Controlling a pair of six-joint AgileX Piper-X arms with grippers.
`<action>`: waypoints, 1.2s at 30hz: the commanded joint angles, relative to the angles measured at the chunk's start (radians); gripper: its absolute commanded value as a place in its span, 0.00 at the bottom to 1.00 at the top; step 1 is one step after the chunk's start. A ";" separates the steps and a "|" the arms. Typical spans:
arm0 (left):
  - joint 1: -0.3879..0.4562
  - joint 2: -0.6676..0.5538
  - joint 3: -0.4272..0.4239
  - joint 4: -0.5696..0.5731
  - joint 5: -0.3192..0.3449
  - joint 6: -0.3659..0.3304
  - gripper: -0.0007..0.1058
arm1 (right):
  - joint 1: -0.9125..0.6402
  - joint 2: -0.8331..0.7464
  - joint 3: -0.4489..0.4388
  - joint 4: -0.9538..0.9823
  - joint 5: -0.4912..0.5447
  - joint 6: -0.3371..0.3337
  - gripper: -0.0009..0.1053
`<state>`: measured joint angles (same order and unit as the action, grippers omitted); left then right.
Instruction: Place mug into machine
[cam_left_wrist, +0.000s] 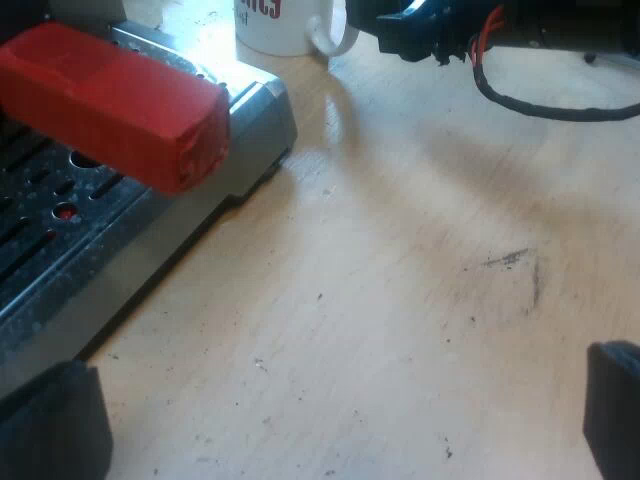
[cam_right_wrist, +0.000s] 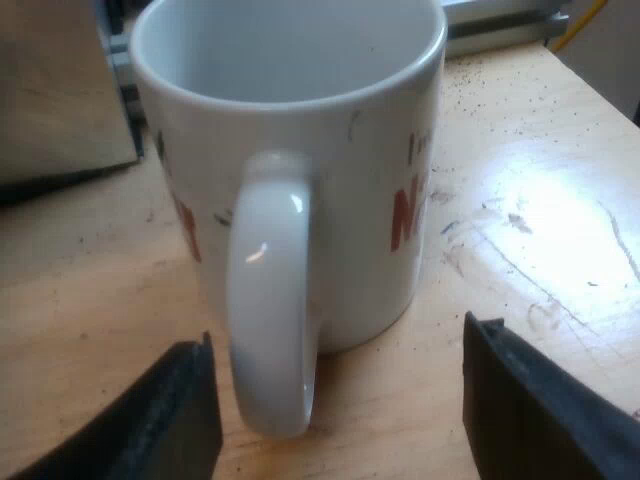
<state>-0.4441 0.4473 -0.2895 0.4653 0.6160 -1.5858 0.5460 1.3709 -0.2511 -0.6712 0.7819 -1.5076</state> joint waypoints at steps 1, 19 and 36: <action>-0.004 -0.003 -0.004 -0.016 0.001 -0.002 1.00 | -0.044 0.005 -0.004 -0.006 -0.070 -0.017 0.53; -0.004 -0.003 -0.004 -0.016 0.001 -0.002 1.00 | -0.104 0.119 -0.093 -0.034 -0.169 -0.128 0.53; -0.004 -0.003 -0.004 -0.016 0.001 -0.002 1.00 | -0.183 0.213 -0.114 -0.158 -0.150 -0.130 0.53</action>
<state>-0.4441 0.4473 -0.2895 0.4653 0.6160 -1.5858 0.3694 1.5810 -0.3561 -0.8134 0.6358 -1.6335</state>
